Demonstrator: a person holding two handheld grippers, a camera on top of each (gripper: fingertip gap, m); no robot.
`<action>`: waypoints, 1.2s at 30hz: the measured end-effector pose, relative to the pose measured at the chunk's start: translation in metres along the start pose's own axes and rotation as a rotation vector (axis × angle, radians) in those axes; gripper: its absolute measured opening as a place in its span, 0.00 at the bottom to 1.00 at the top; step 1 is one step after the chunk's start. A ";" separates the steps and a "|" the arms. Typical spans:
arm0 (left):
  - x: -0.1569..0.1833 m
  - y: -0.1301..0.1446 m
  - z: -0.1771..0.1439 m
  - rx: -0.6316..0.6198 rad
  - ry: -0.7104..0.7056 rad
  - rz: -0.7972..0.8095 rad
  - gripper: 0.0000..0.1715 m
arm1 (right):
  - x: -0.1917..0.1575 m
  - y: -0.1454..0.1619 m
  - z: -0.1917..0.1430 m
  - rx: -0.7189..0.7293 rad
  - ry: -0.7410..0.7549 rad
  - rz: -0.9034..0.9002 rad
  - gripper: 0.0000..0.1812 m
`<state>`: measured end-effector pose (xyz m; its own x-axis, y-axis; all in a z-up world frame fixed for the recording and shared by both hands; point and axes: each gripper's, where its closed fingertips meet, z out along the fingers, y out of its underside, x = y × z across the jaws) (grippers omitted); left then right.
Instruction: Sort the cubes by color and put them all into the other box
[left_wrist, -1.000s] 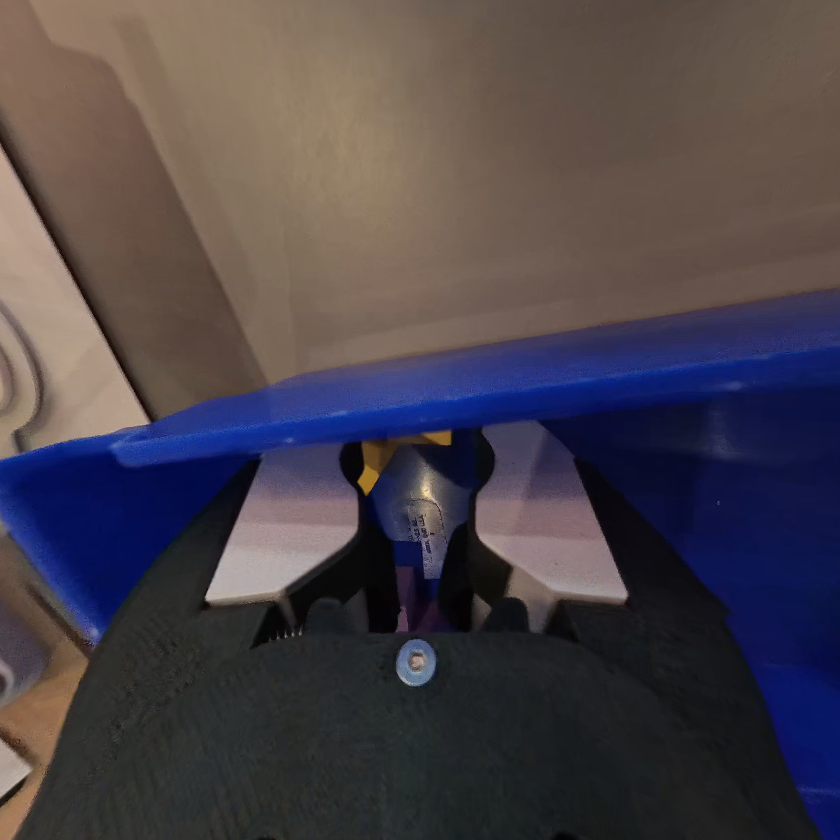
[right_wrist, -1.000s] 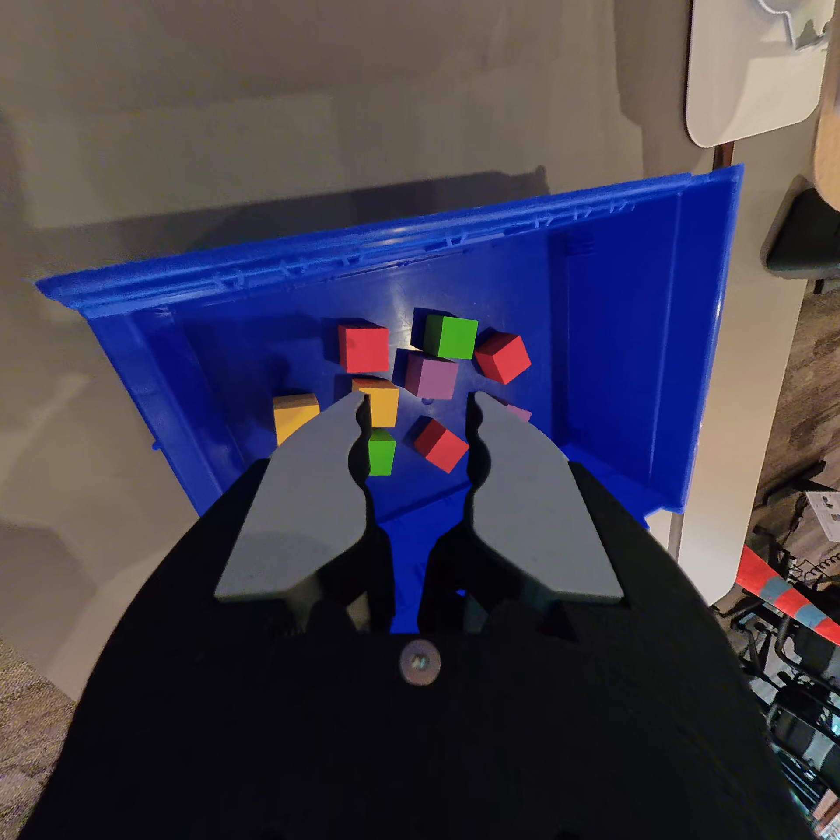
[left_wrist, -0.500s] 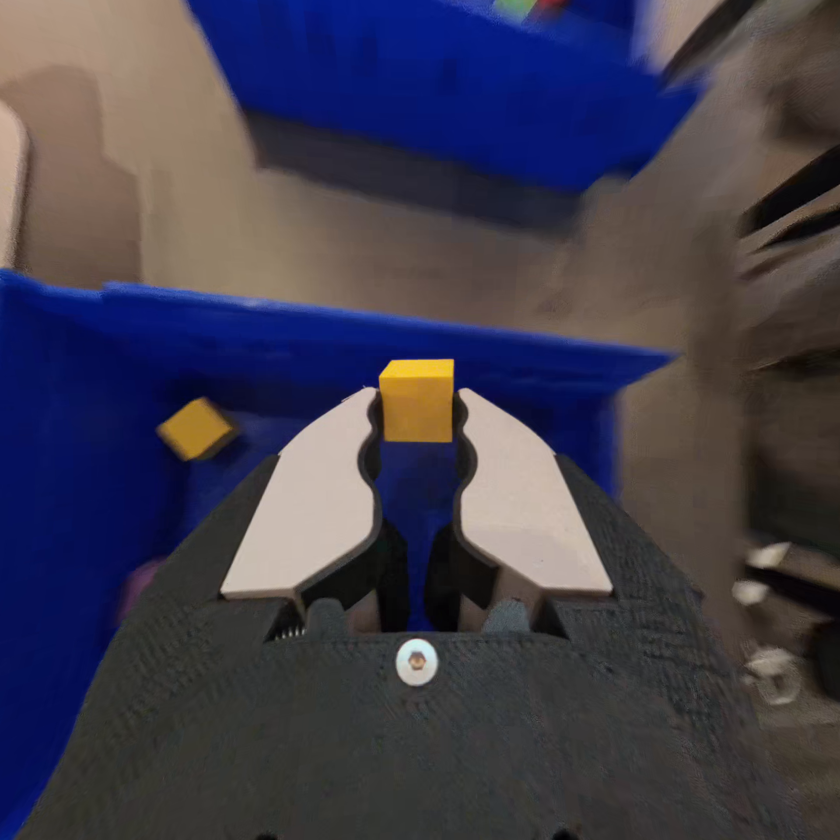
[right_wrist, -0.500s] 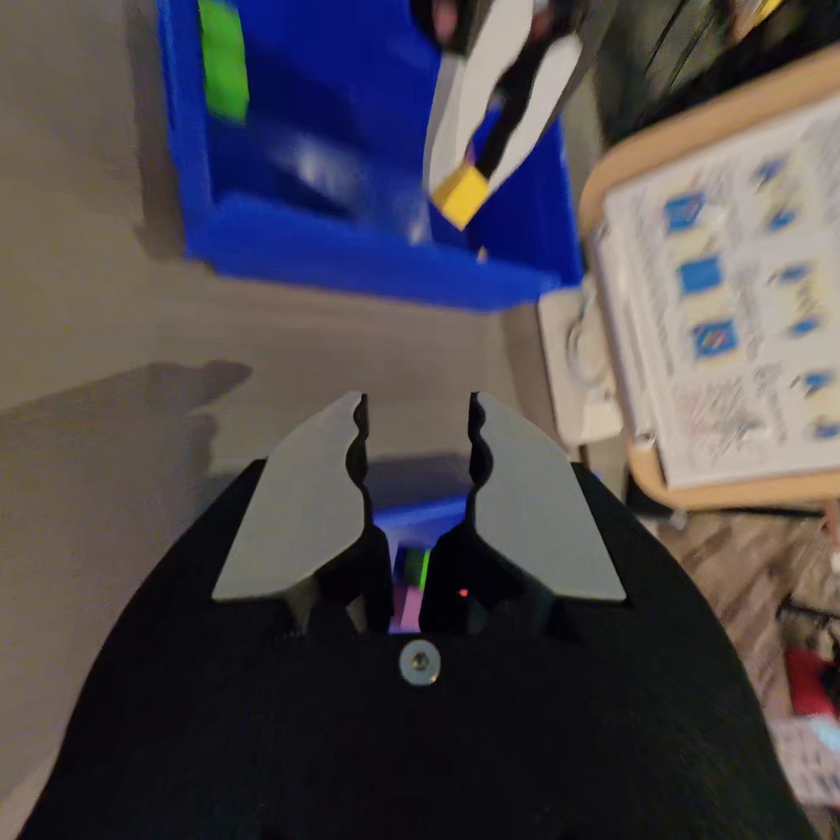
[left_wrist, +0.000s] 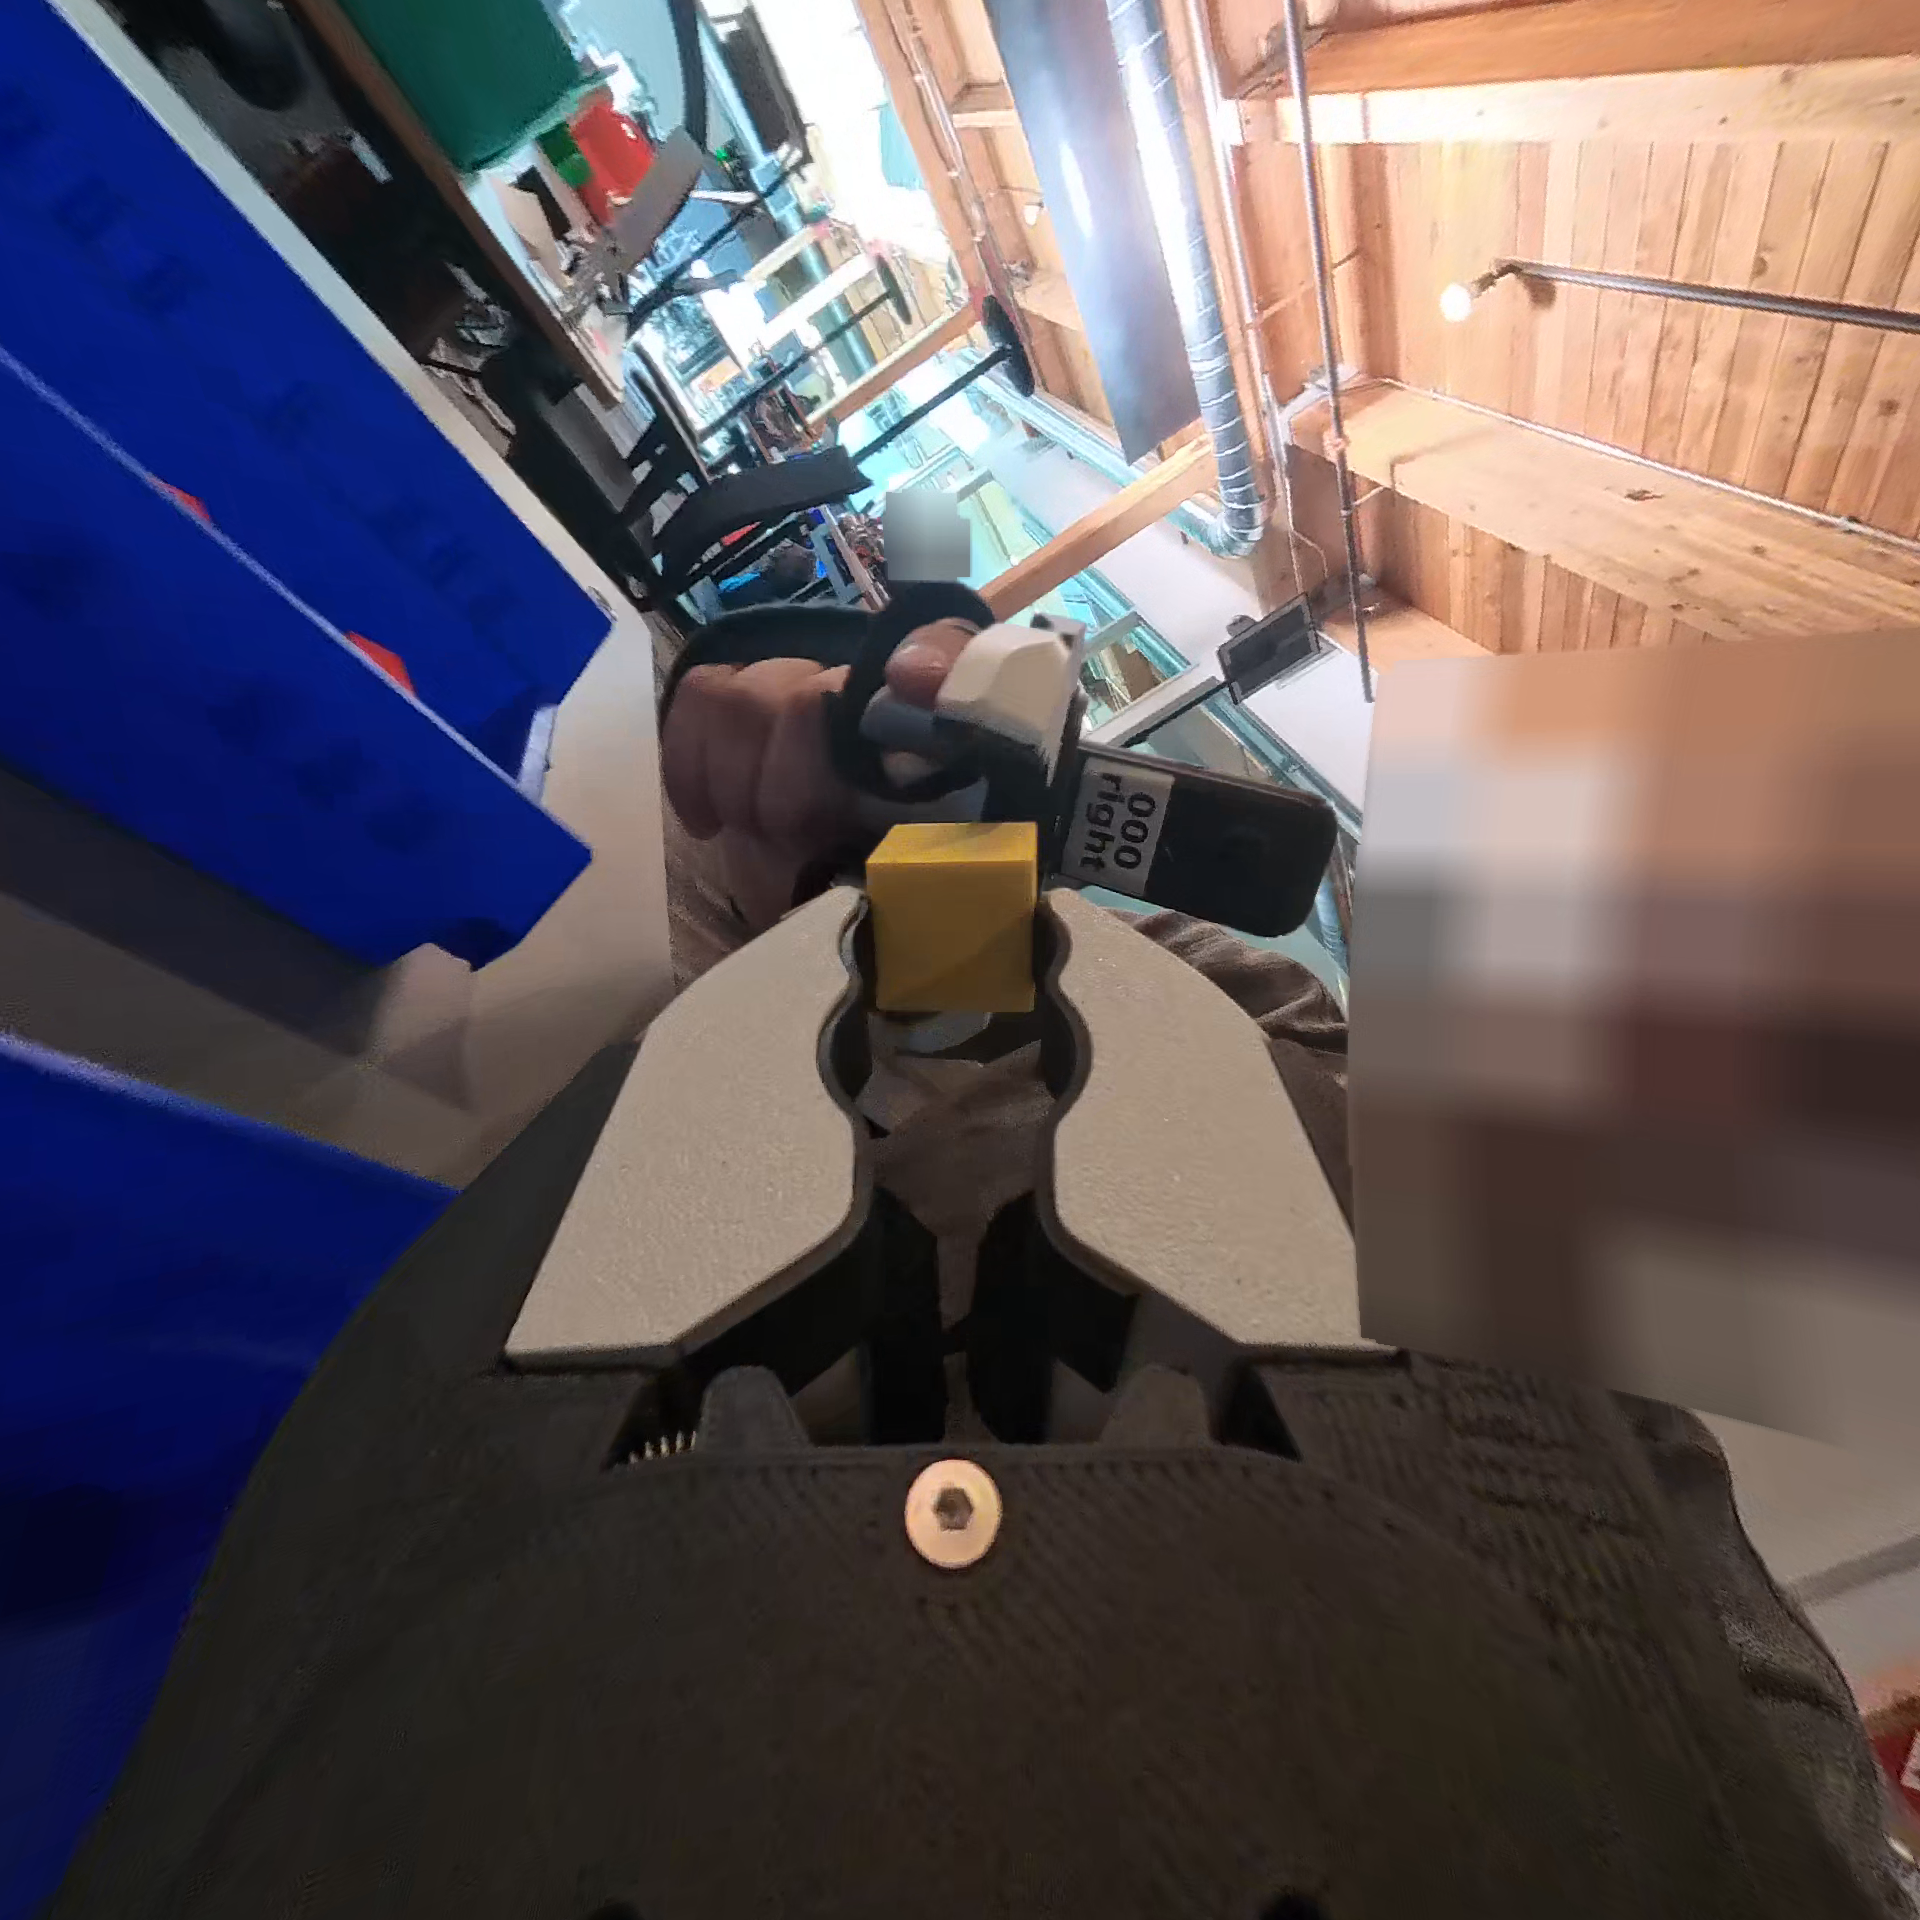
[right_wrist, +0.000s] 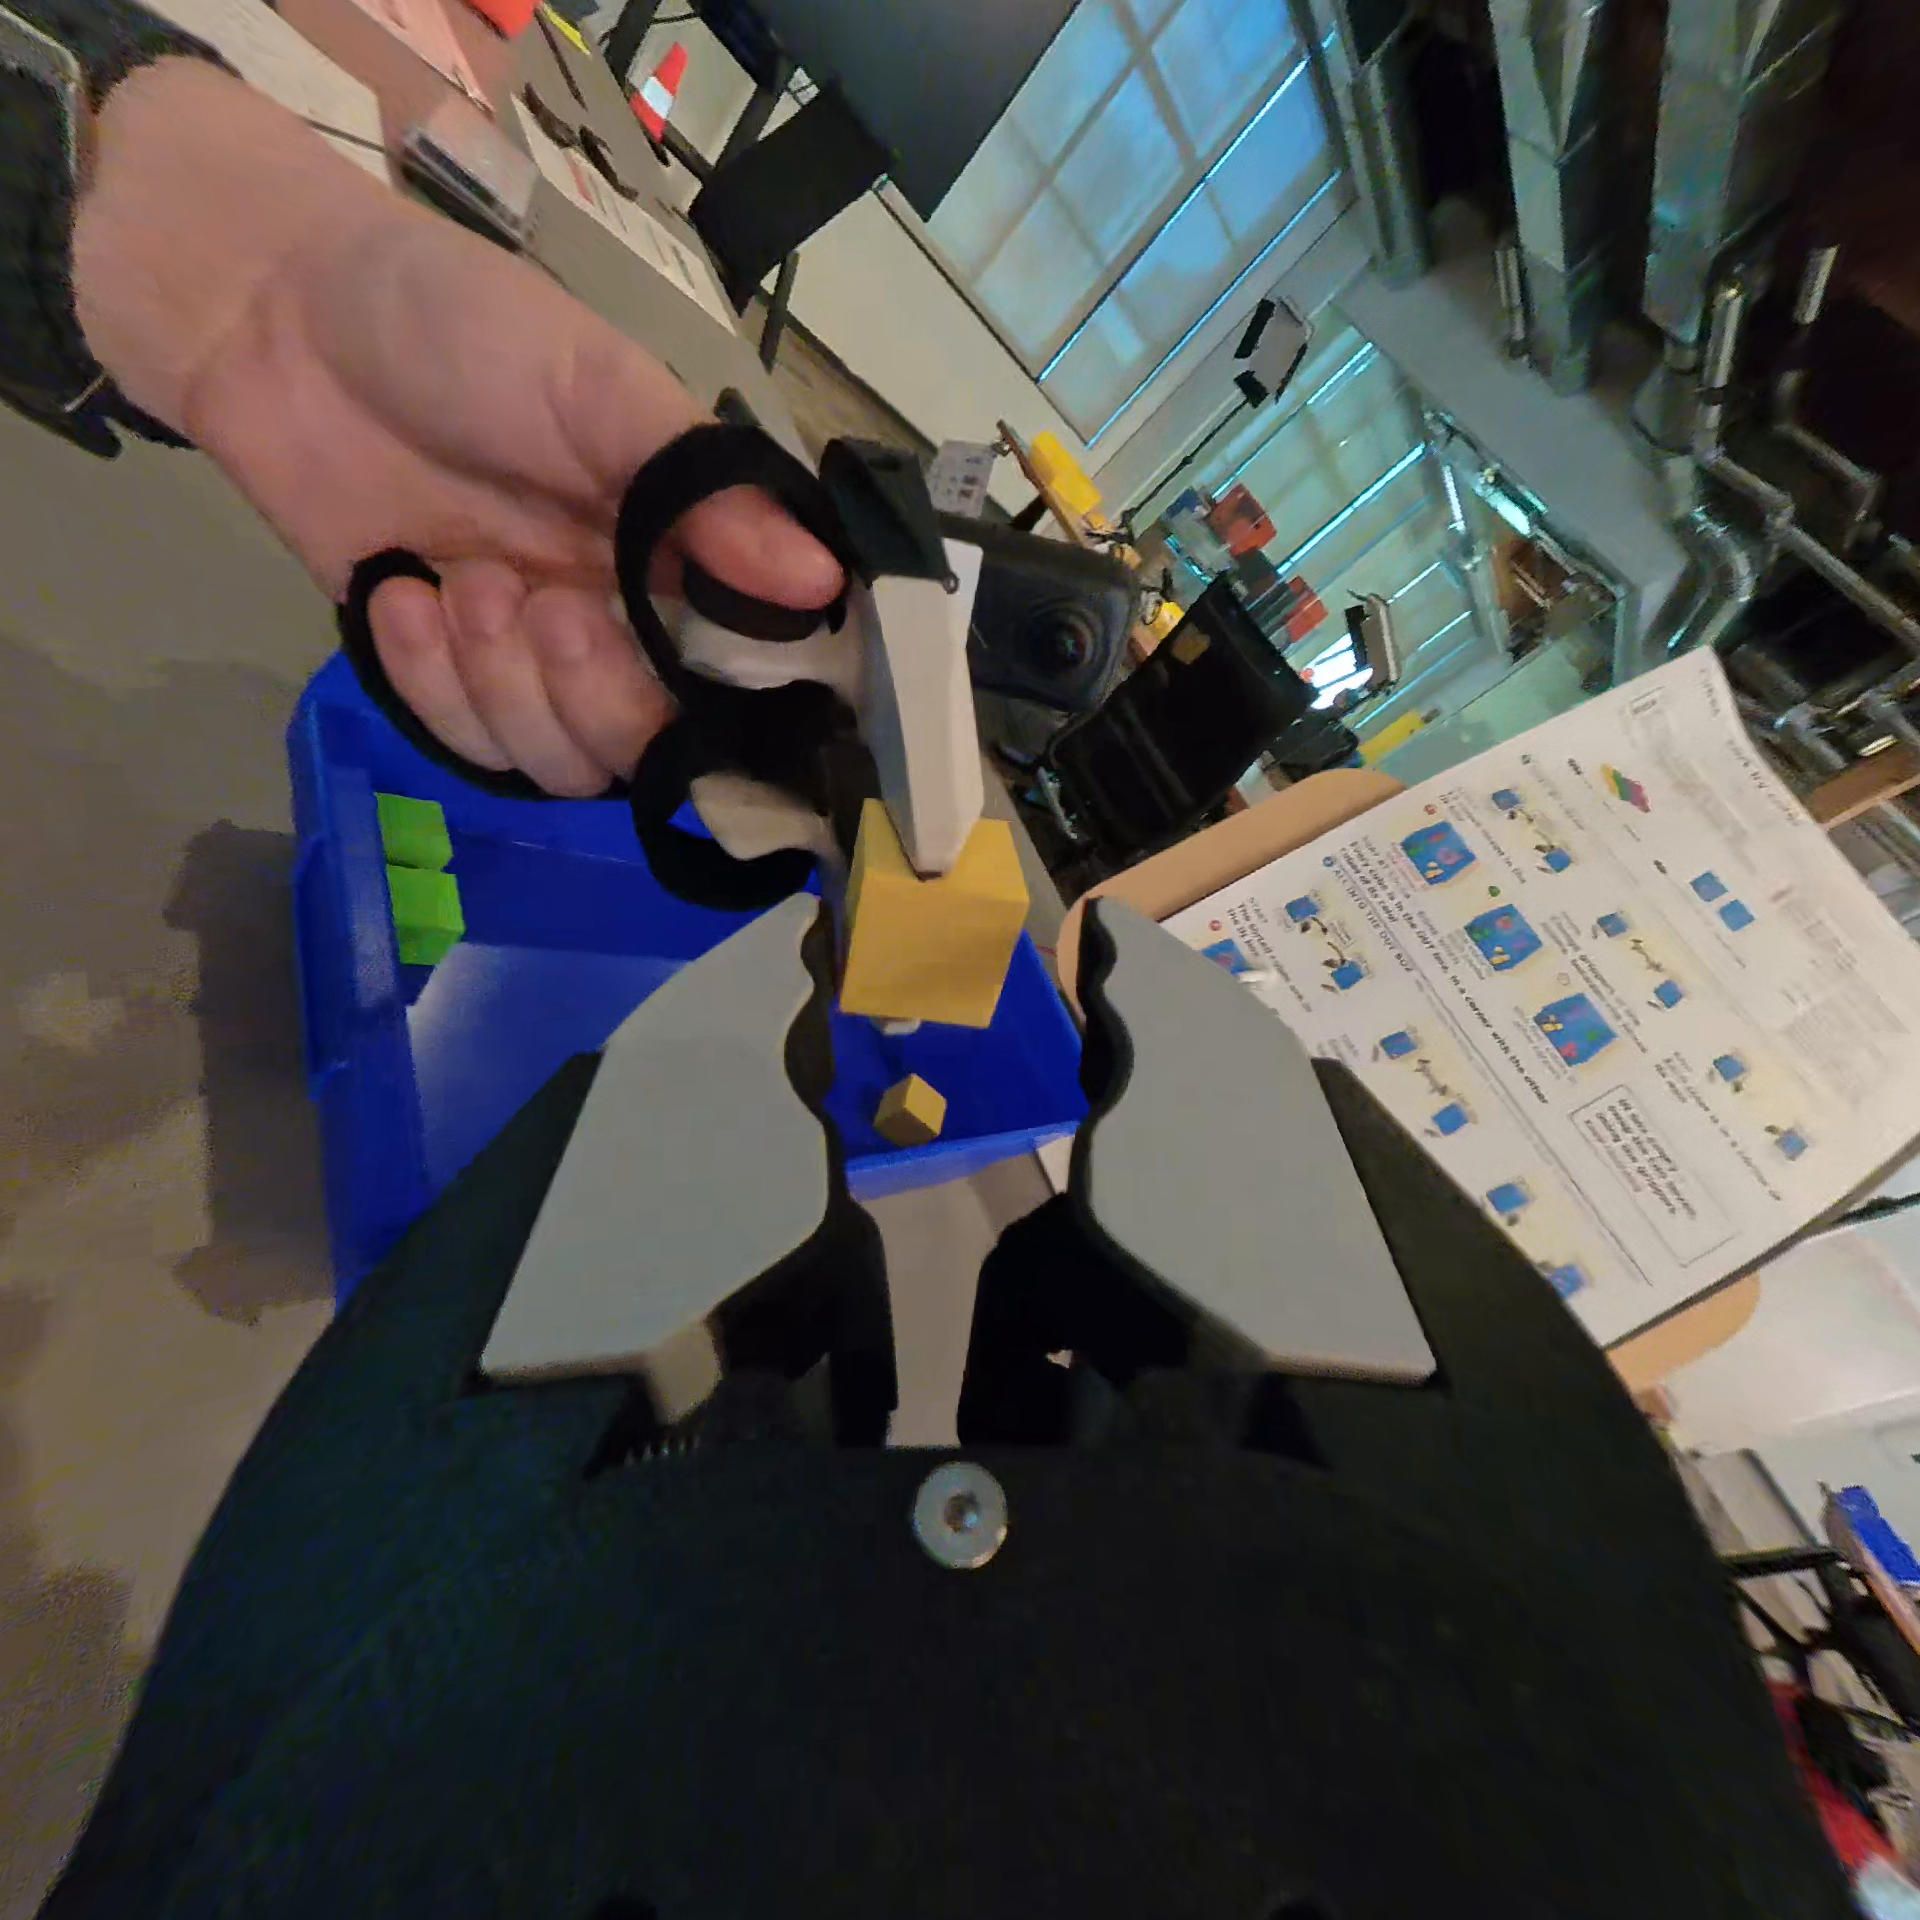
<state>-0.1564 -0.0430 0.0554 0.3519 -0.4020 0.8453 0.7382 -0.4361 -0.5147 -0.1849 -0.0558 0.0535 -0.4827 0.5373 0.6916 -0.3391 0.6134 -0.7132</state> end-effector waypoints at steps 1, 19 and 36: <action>0.002 0.002 0.003 0.000 0.003 0.013 0.17 | -0.003 -0.001 0.001 0.000 -0.016 0.005 0.22; 0.008 0.005 -0.040 0.065 -0.367 0.272 0.11 | 0.093 0.165 -0.106 -0.660 -0.250 0.276 0.16; 0.000 0.007 -0.072 0.095 -0.807 0.544 0.14 | 0.040 0.323 -0.132 -1.222 -0.614 0.224 0.16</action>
<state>-0.1926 -0.1043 0.0415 0.9201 0.1584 0.3582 0.3895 -0.2732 -0.8796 -0.2067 0.2405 -0.1344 -0.8146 0.5484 0.1890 0.5535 0.8323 -0.0292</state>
